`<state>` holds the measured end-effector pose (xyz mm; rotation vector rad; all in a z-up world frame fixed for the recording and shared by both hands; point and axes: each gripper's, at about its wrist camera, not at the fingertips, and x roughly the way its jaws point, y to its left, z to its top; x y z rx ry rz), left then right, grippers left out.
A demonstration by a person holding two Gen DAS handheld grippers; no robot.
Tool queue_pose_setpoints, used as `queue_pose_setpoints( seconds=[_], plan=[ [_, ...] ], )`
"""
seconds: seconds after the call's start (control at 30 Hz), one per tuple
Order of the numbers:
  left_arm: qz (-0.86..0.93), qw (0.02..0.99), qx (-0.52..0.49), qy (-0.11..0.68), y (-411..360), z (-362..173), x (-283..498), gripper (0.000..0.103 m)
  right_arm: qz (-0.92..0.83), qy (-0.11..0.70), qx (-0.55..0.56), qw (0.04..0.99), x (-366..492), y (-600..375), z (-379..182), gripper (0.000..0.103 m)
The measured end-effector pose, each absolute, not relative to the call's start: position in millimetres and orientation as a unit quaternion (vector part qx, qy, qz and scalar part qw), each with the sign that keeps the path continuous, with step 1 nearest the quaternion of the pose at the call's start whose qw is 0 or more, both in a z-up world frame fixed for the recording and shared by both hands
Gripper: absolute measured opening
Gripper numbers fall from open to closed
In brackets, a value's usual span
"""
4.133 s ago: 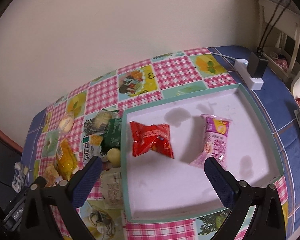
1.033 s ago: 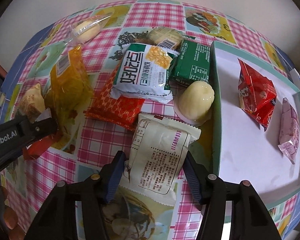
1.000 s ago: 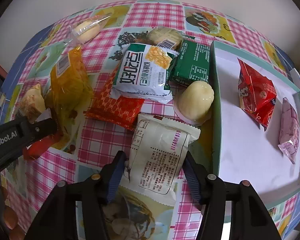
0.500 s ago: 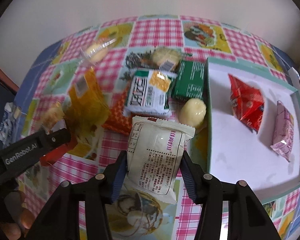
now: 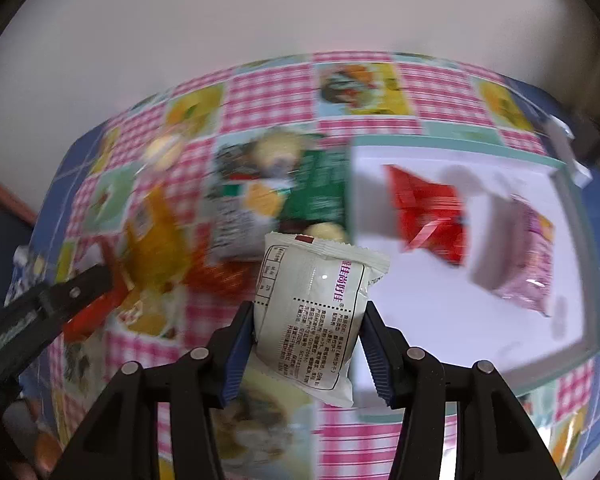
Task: Organize snacks
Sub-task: 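Carry both packs into the white tray and open both tools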
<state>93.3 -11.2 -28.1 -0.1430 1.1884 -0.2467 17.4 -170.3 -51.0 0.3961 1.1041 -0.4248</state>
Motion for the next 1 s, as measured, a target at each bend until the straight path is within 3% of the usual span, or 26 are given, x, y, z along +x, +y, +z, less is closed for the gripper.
queue_pose_setpoints(
  seconds=[0.6,1.0],
  plan=[
    [-0.295,0.784,0.07,0.543,-184,-38,21,0.063,-0.389,0.475,0.291,0.734,-88,-319,-57,0.055],
    [-0.319,0.763,0.095,0.554,-216,-76,11,0.063,-0.401,0.483,0.325,0.708,-110,-343,-79,0.055]
  ],
)
